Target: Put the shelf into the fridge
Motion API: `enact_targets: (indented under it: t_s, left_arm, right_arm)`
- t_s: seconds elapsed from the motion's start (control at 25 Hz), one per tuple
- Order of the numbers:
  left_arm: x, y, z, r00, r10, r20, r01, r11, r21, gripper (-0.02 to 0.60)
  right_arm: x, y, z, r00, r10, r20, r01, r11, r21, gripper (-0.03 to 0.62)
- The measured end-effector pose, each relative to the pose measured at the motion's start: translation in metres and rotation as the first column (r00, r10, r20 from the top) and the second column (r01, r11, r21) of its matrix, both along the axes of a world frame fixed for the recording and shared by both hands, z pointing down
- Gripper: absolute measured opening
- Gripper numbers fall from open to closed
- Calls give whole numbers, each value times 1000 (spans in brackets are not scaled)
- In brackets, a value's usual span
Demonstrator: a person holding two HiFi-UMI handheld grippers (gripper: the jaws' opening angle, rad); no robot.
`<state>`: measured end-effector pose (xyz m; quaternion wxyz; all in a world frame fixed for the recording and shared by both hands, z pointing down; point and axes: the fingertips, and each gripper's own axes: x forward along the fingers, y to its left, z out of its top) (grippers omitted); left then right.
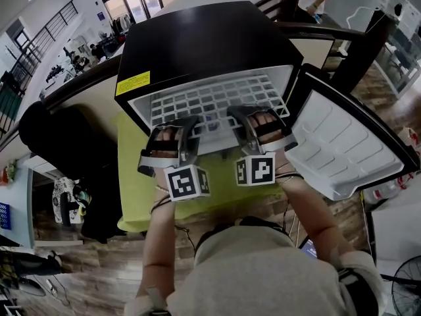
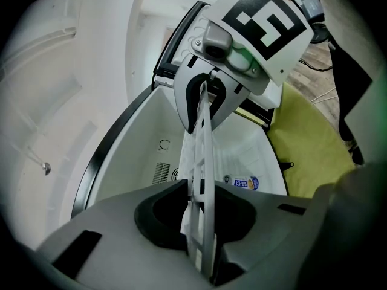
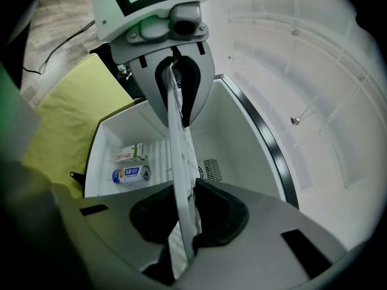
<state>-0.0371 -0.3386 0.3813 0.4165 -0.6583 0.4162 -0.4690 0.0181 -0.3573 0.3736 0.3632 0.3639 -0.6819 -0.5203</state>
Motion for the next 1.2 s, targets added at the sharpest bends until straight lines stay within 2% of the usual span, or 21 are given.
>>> enact_targets:
  t_s: [0.4,0.68,0.88,1.2]
  left_arm:
    - [-2,-16,1,1000,-17,-4,17,1000,-6,64]
    - [-6,-28,1,998,-39,49,39,999,-2,63]
    - [-8,-34,3,998,-50,49,50,999,5,63]
    - [-7,-37,5,997,-65,42,66,998,-20,66]
  right_arm:
    - [-3,-16,1,1000,-10,-17,10,1000,0,57]
    - [-6,-29,0,999,2,-34,-2,1000,8,54]
    - [-9,-35,1,996,-16,-90,17,1000,9,51]
    - [-10,-39,2,997,0,-80,0,1000,-1,56]
